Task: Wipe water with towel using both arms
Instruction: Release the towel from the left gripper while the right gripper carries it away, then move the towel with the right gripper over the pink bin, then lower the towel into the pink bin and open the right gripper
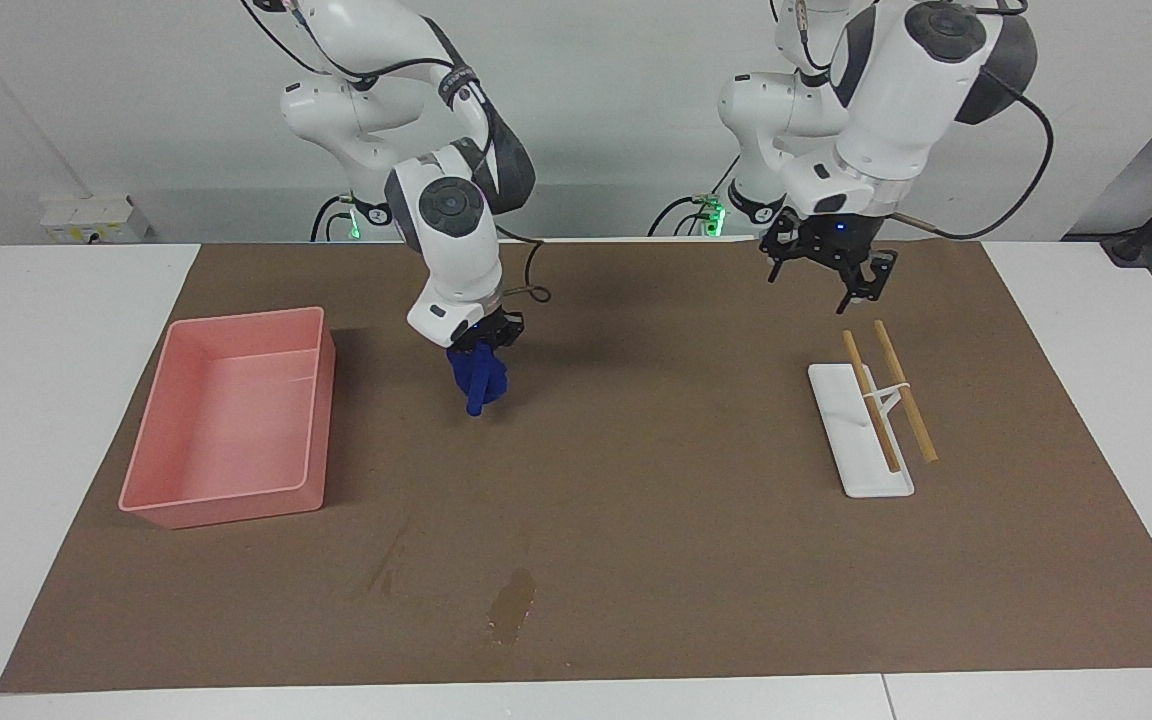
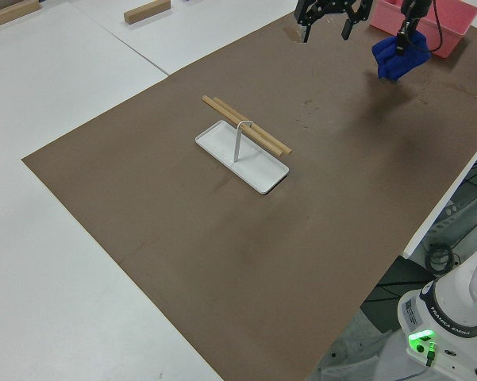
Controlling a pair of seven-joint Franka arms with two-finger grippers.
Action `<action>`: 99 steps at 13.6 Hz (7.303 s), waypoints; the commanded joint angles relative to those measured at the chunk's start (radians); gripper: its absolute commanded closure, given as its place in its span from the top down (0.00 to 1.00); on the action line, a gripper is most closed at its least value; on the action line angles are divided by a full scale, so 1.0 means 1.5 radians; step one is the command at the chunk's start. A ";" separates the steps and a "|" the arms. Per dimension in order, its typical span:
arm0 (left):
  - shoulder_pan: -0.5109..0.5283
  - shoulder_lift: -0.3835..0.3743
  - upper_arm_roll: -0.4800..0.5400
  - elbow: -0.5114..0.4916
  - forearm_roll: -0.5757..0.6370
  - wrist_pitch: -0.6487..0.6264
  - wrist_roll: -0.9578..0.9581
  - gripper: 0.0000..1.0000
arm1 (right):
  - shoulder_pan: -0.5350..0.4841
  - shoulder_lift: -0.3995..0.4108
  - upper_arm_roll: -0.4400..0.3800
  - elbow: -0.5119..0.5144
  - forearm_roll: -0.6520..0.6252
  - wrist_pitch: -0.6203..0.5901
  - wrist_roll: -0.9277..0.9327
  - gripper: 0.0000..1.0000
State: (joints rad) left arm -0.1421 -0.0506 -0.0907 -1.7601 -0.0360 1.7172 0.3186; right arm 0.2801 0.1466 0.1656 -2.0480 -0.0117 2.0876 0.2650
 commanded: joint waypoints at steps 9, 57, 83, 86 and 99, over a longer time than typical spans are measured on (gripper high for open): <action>0.144 -0.002 -0.008 0.057 0.003 -0.044 -0.165 1.00 | -0.049 0.138 0.008 -0.041 -0.016 0.337 -0.018 0.00; 0.021 0.015 0.113 0.109 0.007 -0.132 -0.161 1.00 | -0.282 -0.071 0.015 0.220 -0.084 -0.333 -0.393 0.00; 0.021 0.015 0.113 0.109 0.007 -0.132 -0.161 1.00 | -0.362 -0.082 0.085 0.304 -0.025 -0.336 -0.394 1.00; 0.021 0.015 0.113 0.109 0.007 -0.132 -0.161 1.00 | -0.327 -0.141 0.087 0.310 -0.011 -0.410 -0.361 1.00; 0.020 0.016 0.113 0.121 0.029 -0.128 -0.160 1.00 | -0.069 -0.146 -0.174 0.285 0.024 -0.354 -0.249 1.00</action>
State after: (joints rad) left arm -0.0999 -0.0246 0.0686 -1.5897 -0.0281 1.5303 0.0839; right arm 0.1551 -0.0644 -0.0833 -1.6001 0.0068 1.5388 -0.1225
